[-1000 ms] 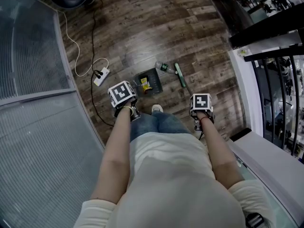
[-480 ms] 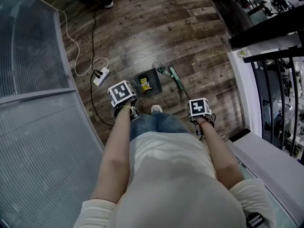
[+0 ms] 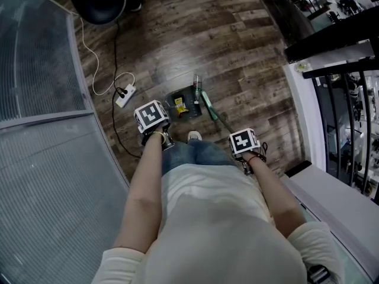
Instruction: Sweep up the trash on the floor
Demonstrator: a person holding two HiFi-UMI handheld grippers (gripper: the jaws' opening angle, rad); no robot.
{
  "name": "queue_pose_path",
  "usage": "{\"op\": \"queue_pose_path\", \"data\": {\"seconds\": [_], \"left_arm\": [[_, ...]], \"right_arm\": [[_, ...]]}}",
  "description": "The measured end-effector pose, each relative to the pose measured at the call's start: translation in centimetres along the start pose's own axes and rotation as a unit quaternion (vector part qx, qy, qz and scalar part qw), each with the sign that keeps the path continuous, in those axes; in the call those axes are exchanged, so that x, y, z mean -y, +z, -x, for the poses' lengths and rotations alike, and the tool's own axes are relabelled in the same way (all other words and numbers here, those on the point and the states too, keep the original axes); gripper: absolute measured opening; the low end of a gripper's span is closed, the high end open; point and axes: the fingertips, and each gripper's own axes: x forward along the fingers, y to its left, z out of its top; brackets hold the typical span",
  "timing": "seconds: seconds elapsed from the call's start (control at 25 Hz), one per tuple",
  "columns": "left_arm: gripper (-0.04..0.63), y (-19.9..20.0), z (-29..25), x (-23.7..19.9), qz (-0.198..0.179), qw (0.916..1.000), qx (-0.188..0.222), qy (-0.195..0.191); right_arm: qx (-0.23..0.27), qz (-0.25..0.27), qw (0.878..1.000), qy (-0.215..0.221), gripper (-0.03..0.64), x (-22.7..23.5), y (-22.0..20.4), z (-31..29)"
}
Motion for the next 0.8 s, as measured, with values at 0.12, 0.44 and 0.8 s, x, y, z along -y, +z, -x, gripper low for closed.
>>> {"op": "queue_pose_path", "data": {"seconds": [0.12, 0.44, 0.8], "left_arm": [[0.091, 0.0, -0.1, 0.3, 0.002, 1.0, -0.001, -0.003], [0.091, -0.4, -0.1, -0.6, -0.002, 0.9998, -0.01, 0.017], [0.091, -0.2, -0.2, 0.0, 0.001, 1.0, -0.005, 0.004]], "right_arm": [[-0.004, 0.019, 1.0, 0.005, 0.101, -0.4, -0.1, 0.2], [-0.014, 0.033, 0.999, 0.034, 0.101, -1.5, -1.1, 0.9], [0.002, -0.01, 0.997, 0.081, 0.101, -1.0, -2.3, 2.9]]}}
